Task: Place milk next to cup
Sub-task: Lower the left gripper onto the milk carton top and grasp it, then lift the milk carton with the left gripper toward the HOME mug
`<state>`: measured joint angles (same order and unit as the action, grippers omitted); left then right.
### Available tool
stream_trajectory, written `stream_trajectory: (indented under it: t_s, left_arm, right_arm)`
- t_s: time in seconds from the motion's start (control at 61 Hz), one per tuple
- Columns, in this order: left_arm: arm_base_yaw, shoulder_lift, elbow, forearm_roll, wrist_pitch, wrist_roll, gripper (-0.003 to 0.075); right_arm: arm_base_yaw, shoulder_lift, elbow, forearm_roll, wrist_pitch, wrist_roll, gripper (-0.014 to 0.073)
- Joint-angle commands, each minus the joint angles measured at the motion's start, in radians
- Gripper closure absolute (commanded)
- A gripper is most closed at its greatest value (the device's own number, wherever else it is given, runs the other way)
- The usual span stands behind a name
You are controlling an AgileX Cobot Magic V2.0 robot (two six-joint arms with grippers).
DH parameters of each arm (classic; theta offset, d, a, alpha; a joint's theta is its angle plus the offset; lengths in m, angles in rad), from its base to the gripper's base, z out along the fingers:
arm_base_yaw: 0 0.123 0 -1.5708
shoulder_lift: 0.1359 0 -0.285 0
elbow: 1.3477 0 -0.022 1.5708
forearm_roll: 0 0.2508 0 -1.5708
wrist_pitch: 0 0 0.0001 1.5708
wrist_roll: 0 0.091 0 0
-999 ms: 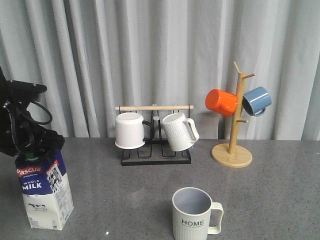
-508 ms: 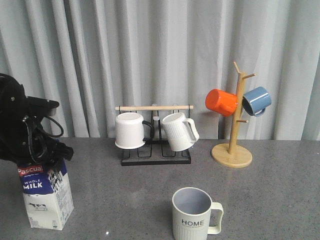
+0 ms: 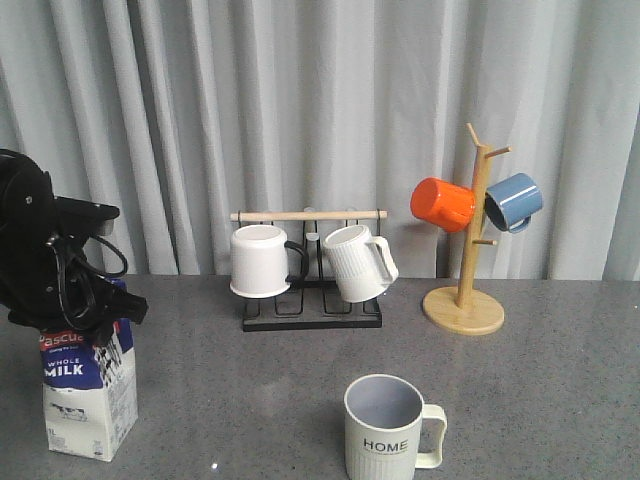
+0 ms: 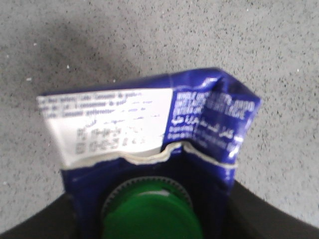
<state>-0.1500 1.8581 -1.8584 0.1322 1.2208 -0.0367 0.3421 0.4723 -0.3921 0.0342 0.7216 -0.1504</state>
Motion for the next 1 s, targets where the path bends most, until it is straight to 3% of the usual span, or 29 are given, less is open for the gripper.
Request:
stream_trajectory:
  t_s: [0.0, 0.262, 0.377, 0.59, 0.868, 0.983]
  left_arm:
    - [0.000, -0.081, -0.033, 0.006, -0.022, -0.008, 0.0570]
    - [0.000, -0.189, -0.033, -0.132, -0.137, -0.001, 0.0617]
    - [0.000, -0.213, -0.036, -0.298, -0.204, 0.077, 0.0617]
    - [-0.003, -0.162, -0.155, -0.630, -0.196, 0.203, 0.0617]
    - [-0.084, -0.035, -0.296, -0.643, -0.100, 0.202, 0.0617]
    - [-0.122, 0.006, -0.297, -0.582, -0.085, 0.191, 0.0617]
  right_arm:
    - [-0.001, 0.004, -0.025, 0.001, -0.054, -0.004, 0.0601]
    - [-0.001, 0.004, -0.025, 0.001, -0.055, -0.004, 0.0601]
    - [-0.001, 0.004, -0.025, 0.001, -0.056, -0.004, 0.0601]
    - [-0.001, 0.004, -0.025, 0.004, -0.054, -0.004, 0.0601]
    - [-0.001, 0.004, -0.025, 0.011, -0.054, -0.004, 0.0601]
    - [-0.001, 0.004, -0.025, 0.012, -0.054, -0.004, 0.0601]
